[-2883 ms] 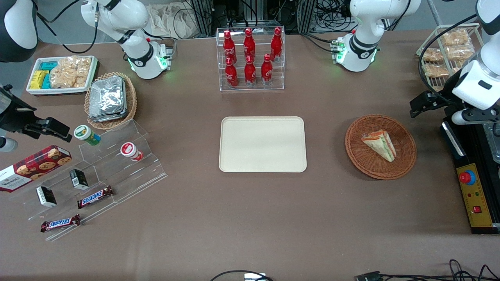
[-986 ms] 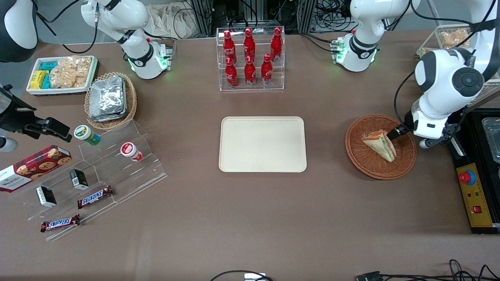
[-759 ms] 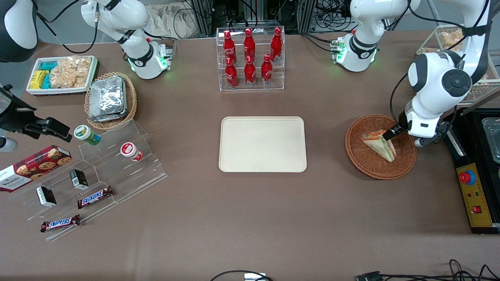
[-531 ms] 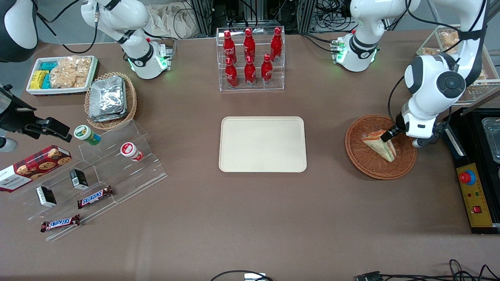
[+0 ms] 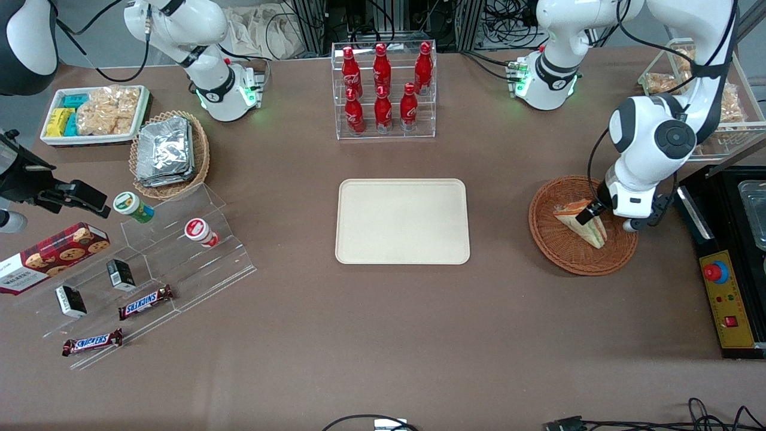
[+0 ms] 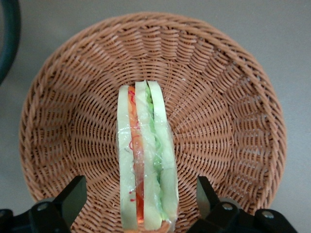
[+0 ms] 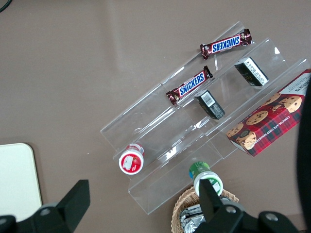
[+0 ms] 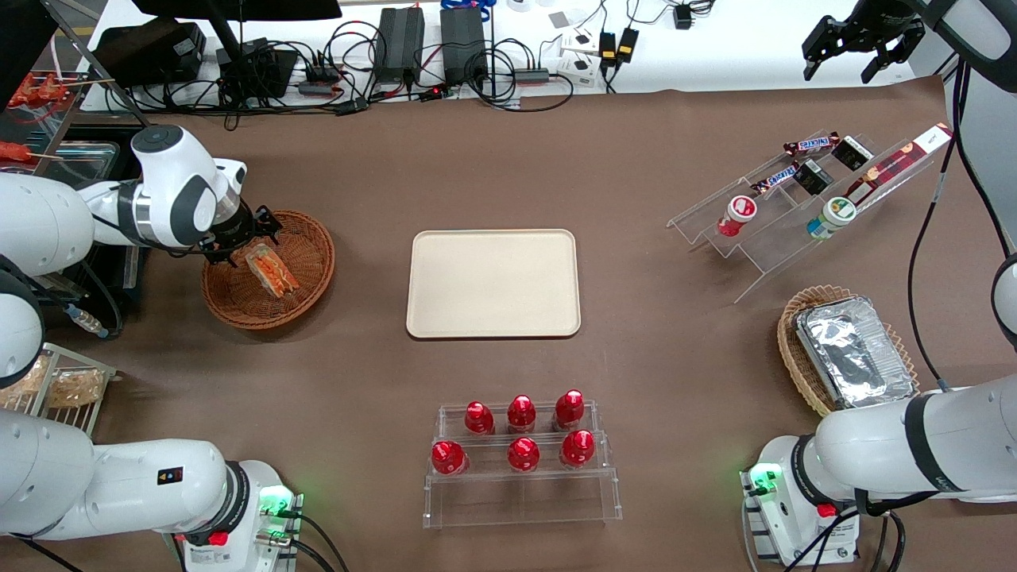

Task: Place sandwich from basket to tray
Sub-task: 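Close the left gripper on the sandwich's upright edge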

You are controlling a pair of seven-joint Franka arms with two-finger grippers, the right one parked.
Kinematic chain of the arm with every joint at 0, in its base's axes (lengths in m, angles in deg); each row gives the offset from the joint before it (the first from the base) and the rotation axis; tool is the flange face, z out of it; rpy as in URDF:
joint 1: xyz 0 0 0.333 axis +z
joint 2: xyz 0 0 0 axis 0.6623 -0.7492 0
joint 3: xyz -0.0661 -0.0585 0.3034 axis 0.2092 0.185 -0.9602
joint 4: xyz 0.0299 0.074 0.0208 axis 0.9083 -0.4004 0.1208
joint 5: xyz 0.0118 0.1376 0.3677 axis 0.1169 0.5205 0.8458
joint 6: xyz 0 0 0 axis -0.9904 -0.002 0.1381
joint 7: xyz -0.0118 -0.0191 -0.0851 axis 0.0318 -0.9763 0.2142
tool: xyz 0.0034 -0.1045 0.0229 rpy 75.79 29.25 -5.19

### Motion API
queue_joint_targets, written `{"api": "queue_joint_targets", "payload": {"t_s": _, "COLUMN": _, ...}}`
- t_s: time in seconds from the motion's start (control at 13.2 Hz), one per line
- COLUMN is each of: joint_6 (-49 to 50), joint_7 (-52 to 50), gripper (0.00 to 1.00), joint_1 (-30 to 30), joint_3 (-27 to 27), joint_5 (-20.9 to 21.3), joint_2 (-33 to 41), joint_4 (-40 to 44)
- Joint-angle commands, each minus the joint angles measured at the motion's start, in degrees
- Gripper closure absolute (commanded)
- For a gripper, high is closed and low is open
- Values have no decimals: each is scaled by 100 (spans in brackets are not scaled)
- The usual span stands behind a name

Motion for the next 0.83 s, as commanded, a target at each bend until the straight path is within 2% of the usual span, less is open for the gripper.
{"api": "queue_joint_targets", "payload": {"t_s": 0.0, "joint_6": -458, "joint_7": -194, "gripper": 0, "joint_1": 0, "joint_3": 17, "joint_5": 88, "joint_2": -145, "joint_4": -217}}
{"api": "queue_joint_targets", "payload": {"t_s": 0.53, "joint_6": -670, "joint_7": -159, "gripper": 2, "joint_1": 0, "joint_3": 8, "joint_5": 158, "joint_2": -357, "joint_4": -252}}
{"api": "queue_joint_targets", "payload": {"t_s": 0.61, "joint_6": -670, "joint_7": -133, "gripper": 6, "joint_1": 27, "joint_3": 8, "joint_5": 228, "joint_2": -366, "joint_4": -252}}
{"api": "queue_joint_targets", "payload": {"t_s": 0.68, "joint_6": -670, "joint_7": -98, "gripper": 19, "joint_1": 36, "joint_3": 8, "joint_5": 229, "joint_2": -357, "joint_4": -261}}
{"api": "queue_joint_targets", "payload": {"t_s": 0.76, "joint_6": -661, "joint_7": -72, "gripper": 47, "joint_1": 44, "joint_3": 8, "joint_5": 238, "joint_2": -348, "joint_4": -261}}
